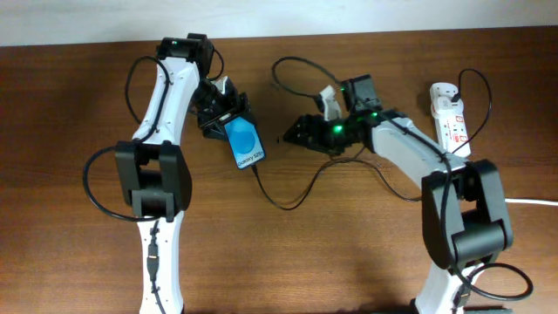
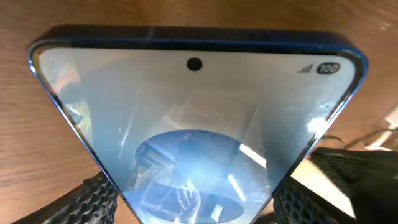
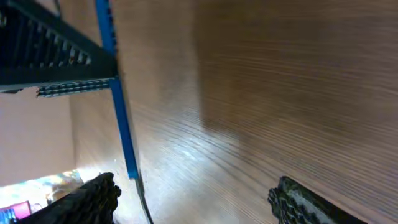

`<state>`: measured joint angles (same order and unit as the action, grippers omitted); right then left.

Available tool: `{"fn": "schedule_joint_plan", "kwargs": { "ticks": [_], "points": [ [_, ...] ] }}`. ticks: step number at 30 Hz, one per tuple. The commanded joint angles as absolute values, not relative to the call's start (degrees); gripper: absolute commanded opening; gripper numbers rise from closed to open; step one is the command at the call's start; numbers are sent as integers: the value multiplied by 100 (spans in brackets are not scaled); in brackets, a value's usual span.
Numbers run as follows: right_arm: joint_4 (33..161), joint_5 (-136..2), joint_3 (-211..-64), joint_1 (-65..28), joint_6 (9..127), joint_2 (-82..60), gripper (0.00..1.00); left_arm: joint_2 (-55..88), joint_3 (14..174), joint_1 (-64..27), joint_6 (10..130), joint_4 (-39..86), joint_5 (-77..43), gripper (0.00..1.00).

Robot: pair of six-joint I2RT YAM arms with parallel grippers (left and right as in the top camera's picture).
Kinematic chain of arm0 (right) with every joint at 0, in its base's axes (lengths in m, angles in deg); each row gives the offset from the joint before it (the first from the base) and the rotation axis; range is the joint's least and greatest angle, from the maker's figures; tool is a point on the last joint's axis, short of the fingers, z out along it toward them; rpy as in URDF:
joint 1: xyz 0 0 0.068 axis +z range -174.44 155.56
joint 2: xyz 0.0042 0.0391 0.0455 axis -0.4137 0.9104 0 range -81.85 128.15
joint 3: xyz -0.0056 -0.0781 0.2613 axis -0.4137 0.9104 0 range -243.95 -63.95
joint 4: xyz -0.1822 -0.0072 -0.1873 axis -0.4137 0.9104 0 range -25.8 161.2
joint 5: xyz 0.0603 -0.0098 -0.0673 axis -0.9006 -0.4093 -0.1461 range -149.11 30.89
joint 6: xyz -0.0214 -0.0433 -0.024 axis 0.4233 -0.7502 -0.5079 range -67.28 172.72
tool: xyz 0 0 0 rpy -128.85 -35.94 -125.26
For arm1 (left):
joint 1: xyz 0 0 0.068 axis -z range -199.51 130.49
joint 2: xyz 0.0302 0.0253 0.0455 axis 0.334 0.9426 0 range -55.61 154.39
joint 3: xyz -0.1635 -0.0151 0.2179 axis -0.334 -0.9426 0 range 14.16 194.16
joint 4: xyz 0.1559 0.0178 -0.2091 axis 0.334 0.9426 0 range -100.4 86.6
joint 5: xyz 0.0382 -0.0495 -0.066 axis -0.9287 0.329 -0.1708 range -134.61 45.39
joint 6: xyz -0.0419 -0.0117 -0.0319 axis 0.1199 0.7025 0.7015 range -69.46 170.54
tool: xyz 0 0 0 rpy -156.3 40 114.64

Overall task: Plug charger to phone and switch on socket
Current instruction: 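Release the plug and pull the right gripper away from the phone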

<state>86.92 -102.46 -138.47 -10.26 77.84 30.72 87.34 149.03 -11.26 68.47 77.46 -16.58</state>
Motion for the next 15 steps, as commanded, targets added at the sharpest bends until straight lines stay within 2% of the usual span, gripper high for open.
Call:
{"fn": "schedule_joint_plan", "kwargs": {
  "ticks": [1, 15],
  "points": [
    [8863, -10292, -13954, -1142, 7541, 3101, 86, 8691, 14894, -1006, 7053, 7685, -2278, 0],
    [9195, -9890, -13954, -1133, 7393, 3101, 89, 8883, 14728, -909, 7674, 7291, -3105, 0]
  ]
}}
